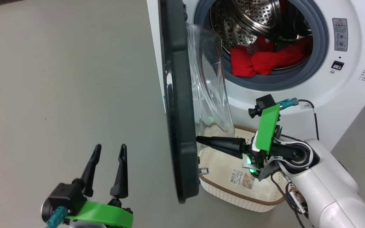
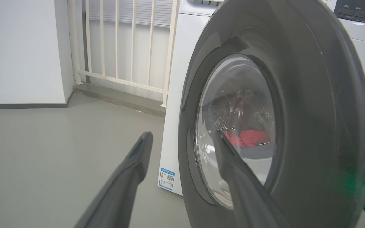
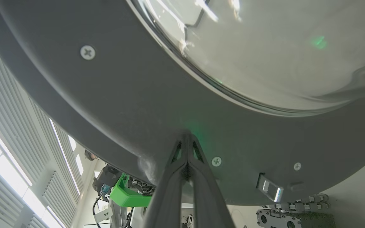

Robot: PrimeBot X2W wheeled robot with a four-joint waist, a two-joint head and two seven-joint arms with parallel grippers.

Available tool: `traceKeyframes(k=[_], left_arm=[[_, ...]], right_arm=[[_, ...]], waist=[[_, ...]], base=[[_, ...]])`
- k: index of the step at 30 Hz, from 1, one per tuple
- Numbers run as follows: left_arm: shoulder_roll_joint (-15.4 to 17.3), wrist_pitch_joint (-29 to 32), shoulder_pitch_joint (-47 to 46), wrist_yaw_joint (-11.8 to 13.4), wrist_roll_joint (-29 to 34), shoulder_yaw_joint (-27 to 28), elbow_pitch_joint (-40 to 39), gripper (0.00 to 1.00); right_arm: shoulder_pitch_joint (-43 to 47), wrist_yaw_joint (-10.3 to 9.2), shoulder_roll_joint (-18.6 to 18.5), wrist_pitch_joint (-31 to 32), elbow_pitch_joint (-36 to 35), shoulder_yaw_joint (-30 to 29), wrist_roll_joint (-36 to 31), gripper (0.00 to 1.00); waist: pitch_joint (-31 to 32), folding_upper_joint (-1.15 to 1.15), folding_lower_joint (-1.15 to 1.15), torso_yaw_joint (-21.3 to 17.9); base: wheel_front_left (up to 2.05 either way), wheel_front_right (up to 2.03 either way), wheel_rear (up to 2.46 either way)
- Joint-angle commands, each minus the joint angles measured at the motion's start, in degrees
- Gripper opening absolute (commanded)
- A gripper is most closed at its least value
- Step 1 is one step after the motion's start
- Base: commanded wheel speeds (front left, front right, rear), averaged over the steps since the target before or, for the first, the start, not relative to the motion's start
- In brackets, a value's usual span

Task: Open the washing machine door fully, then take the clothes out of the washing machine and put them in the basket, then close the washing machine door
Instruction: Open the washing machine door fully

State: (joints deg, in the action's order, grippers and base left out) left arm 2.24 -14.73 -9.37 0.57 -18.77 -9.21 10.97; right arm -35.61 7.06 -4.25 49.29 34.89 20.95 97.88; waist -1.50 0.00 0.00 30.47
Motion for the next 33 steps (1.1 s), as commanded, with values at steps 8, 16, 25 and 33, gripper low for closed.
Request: traceKeyframes(k=[8, 16, 25, 33], left_arm=[[0.6, -0.3, 0.5, 1.1, -0.5, 2.3, -3.0, 1.00], [0.6, -0.3, 1.1, 1.0, -0.9, 1.8, -3.2, 1.00], [0.6, -0.3, 0.8, 0.5, -0.9, 1.8, -2.1, 1.00], [0.6, -0.3, 0.4, -0.3, -0.5, 2.0, -0.7, 1.00]], right_arm=[[-3.6, 0.43, 1.4, -2.2, -0.8, 5.9, 3.3, 0.00], [-4.3, 0.43, 1.4, -3.7, -0.1, 7.7, 3.7, 0.00], [-2.2, 0.43, -0.8, -7.8, -2.5, 5.6, -2.0, 1.00], [4.5, 0.43, -6.2, -15.1, -11.7, 4.4, -9.4, 1.00]], waist=[[-0.3, 0.00, 0.00, 0.3], [-0.3, 0.00, 0.00, 0.1], [0.4, 0.00, 0.00, -0.5], [1.4, 0.00, 0.00, -1.0]], base=[[0.00, 0.00, 0.00], [0.00, 0.00, 0.00], [0.00, 0.00, 0.00], [0.00, 0.00, 0.00]])
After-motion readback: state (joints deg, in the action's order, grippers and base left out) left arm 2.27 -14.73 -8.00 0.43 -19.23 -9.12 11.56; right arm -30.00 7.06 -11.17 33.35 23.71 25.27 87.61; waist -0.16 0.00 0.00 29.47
